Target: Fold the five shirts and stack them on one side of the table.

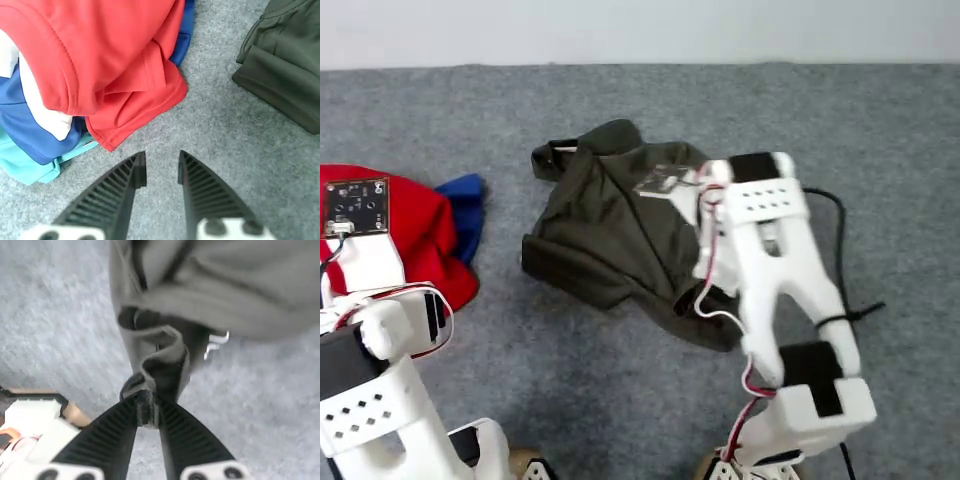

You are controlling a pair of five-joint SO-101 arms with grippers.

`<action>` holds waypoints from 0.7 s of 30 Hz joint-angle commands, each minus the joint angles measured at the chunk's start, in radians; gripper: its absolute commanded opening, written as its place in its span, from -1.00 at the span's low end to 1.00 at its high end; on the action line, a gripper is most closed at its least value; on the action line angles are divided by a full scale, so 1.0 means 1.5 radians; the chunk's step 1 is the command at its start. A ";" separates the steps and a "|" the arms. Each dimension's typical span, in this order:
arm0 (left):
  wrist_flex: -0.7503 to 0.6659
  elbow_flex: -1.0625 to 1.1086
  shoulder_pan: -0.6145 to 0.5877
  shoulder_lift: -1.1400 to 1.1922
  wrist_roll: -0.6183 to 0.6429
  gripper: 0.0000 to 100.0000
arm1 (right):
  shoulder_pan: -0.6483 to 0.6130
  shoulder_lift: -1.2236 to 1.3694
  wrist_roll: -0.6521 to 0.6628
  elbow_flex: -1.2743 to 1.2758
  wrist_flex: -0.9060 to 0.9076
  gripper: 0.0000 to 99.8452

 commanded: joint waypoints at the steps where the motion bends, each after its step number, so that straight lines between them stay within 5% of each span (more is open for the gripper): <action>1: -0.010 -0.007 0.007 -0.008 -0.005 -0.78 | 0.076 -0.061 0.034 0.050 0.027 -0.98; 13: -0.008 -0.007 0.186 -0.008 -0.004 -0.78 | 0.332 -0.079 0.104 0.249 -0.183 -0.98; 21: -0.006 -0.004 0.187 -0.008 -0.004 -0.78 | 0.360 -0.086 0.099 0.312 -0.217 -0.87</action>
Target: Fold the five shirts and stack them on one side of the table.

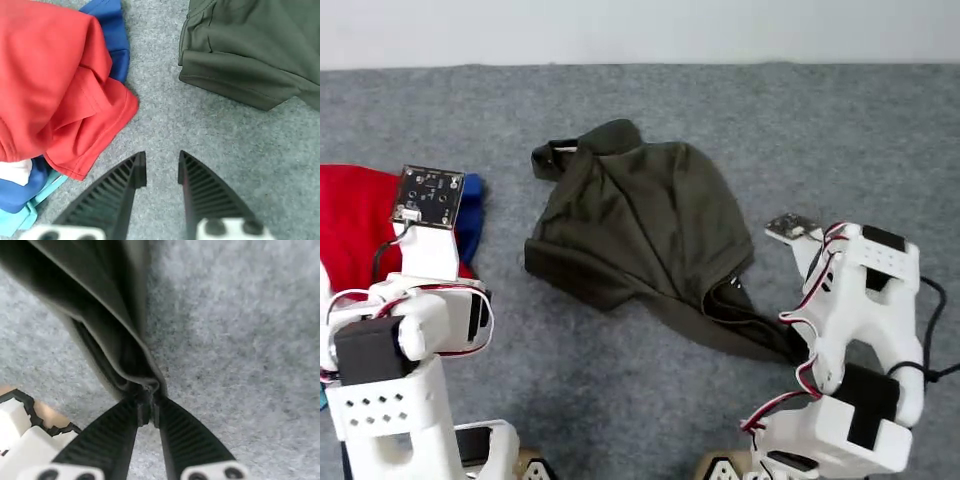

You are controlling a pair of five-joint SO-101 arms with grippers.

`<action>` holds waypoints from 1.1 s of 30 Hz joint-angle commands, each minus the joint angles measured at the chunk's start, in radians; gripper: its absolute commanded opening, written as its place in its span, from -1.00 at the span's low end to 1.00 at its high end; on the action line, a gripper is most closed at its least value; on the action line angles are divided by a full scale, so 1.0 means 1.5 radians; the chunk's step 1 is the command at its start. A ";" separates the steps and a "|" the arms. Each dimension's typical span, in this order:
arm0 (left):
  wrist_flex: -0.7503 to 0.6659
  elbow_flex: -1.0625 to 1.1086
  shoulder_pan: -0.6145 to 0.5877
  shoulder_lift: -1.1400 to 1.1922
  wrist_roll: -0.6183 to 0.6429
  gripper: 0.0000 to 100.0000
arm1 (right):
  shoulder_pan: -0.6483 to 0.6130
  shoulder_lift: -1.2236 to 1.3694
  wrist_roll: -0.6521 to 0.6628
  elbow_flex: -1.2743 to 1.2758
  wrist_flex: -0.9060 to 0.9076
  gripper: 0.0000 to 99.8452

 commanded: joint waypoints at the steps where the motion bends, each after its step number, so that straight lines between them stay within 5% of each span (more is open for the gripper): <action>1: -0.006 -0.004 0.004 -0.008 -0.004 -0.78 | 0.012 -0.034 0.003 -0.004 0.021 -0.81; 6: -0.005 -0.004 0.001 -0.008 -0.004 -0.78 | 0.011 -0.033 -0.015 -0.040 0.105 -0.54; 13: -0.005 -0.004 0.001 -0.008 -0.003 -0.78 | -0.023 -0.033 -0.048 -0.084 0.181 -0.50; 23: -0.005 -0.004 0.000 -0.005 -0.004 -0.78 | -0.137 -0.027 -0.140 -0.006 0.044 -0.51; 33: -0.005 -0.004 -0.051 -0.008 -0.006 -0.79 | -0.139 -0.026 -0.159 0.027 -0.014 -0.51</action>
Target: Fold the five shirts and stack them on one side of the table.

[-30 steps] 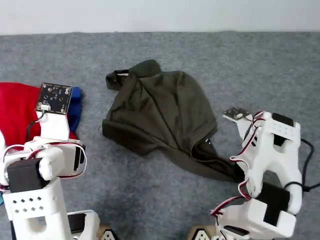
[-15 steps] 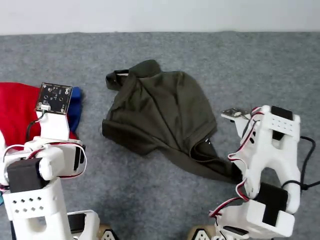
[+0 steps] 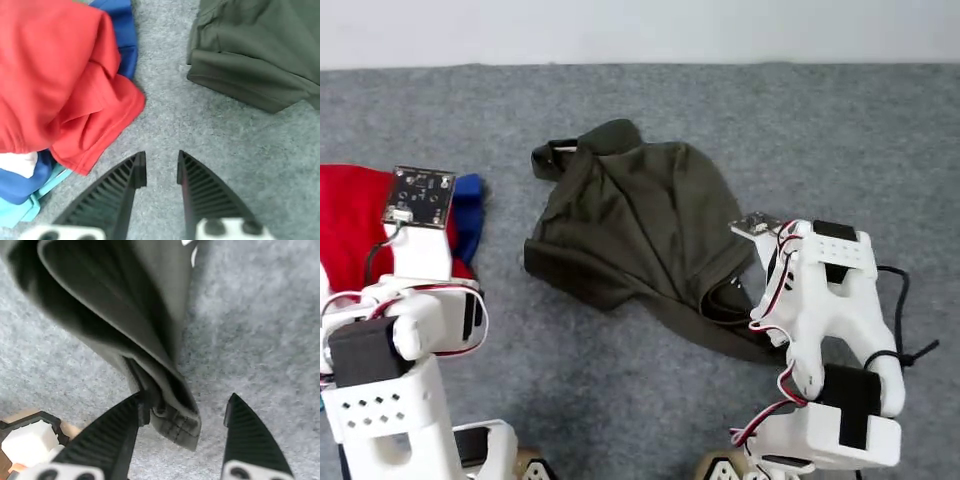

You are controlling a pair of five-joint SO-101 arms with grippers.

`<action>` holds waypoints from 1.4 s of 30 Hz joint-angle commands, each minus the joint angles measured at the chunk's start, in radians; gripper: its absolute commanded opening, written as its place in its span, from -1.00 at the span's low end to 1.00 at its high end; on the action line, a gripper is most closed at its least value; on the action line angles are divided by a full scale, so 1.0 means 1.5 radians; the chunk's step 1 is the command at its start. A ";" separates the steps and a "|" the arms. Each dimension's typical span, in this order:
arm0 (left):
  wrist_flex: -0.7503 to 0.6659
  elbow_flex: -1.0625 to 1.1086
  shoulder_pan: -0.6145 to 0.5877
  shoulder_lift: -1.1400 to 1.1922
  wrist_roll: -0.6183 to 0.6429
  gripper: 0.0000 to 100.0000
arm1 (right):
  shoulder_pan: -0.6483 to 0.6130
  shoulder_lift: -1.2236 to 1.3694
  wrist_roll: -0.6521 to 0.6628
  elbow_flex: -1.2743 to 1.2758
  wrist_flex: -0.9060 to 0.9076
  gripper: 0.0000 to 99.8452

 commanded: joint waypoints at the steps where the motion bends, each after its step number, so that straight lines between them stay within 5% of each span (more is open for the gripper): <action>1: -0.005 -0.004 -0.021 -0.008 -0.006 -0.79 | -0.007 -0.017 -0.007 -0.001 -0.002 -0.51; 8: -0.005 -0.005 -0.024 -0.008 -0.052 -0.79 | -0.006 -0.021 -0.007 -0.012 0.037 -0.71; 24: -0.005 -0.008 -0.020 -0.008 -0.052 -0.79 | 0.048 0.080 -0.008 -0.019 0.013 -0.58; 42: -0.010 -0.004 -0.018 -0.005 -0.052 -0.79 | 0.029 0.007 -0.003 -0.030 0.039 -0.98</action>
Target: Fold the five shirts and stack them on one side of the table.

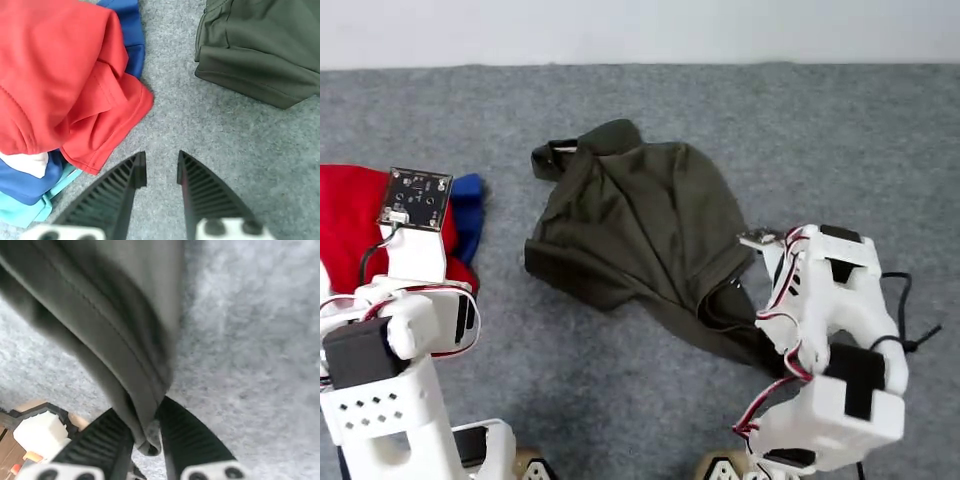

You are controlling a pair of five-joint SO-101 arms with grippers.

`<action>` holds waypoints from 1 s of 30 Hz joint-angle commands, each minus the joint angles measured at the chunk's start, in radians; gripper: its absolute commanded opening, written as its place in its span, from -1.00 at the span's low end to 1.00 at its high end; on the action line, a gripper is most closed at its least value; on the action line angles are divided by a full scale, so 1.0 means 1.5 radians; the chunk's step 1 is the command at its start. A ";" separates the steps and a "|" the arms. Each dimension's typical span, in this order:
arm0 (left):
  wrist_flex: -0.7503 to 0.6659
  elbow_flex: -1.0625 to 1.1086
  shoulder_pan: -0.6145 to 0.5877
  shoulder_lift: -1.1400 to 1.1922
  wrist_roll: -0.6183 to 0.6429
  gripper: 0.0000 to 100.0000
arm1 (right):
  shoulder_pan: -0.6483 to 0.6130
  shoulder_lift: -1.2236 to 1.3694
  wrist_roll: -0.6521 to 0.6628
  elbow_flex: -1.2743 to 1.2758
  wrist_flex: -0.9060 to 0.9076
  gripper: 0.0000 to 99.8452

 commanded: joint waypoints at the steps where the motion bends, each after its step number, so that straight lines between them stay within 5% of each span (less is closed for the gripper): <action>1: -0.011 -0.004 0.002 -0.004 -0.004 -0.79 | -0.004 -0.064 -0.001 -0.023 0.025 -0.98; 7: -0.062 -0.002 0.002 0.012 -0.003 -0.79 | 0.066 -0.135 0.000 -0.040 0.037 -0.98; 14: -0.061 -0.036 0.029 0.217 -0.009 -0.79 | 0.175 -0.154 -0.005 -0.079 0.037 -0.98; 20: -0.079 -0.086 0.121 0.399 -0.053 -0.77 | 0.185 -0.154 -0.005 -0.077 0.050 -0.98; 30: -0.122 -0.219 0.165 0.700 -0.052 -0.63 | 0.182 -0.153 -0.005 -0.078 0.072 -0.98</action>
